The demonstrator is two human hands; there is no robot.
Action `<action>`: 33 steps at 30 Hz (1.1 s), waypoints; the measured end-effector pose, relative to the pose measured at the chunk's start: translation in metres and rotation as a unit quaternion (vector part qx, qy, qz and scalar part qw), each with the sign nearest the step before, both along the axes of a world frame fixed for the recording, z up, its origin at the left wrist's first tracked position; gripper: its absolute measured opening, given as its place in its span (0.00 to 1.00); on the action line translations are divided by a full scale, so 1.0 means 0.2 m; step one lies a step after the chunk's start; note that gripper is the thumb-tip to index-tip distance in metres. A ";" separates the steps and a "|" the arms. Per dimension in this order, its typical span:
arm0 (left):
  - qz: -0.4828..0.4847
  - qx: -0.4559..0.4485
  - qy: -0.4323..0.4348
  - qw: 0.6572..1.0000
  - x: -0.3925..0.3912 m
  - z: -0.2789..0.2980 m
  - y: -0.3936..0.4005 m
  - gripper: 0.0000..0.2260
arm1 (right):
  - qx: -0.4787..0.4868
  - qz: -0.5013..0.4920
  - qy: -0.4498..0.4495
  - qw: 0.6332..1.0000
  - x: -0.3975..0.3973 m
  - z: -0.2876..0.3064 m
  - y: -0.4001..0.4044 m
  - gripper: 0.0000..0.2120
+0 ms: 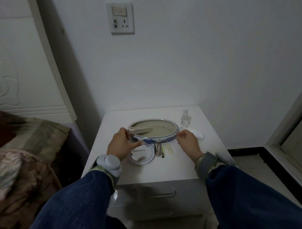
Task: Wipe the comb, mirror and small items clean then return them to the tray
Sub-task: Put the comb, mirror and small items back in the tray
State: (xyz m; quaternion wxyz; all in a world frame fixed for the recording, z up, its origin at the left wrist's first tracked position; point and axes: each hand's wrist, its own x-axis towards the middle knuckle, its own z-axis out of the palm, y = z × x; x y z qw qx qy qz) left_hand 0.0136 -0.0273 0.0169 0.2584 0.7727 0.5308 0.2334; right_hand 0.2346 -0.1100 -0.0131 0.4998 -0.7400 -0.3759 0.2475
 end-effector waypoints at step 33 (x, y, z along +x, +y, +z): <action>-0.112 -0.006 -0.026 0.993 0.01 -0.04 -0.16 0.32 | -0.085 0.155 0.111 0.978 -0.12 0.14 -0.08 0.13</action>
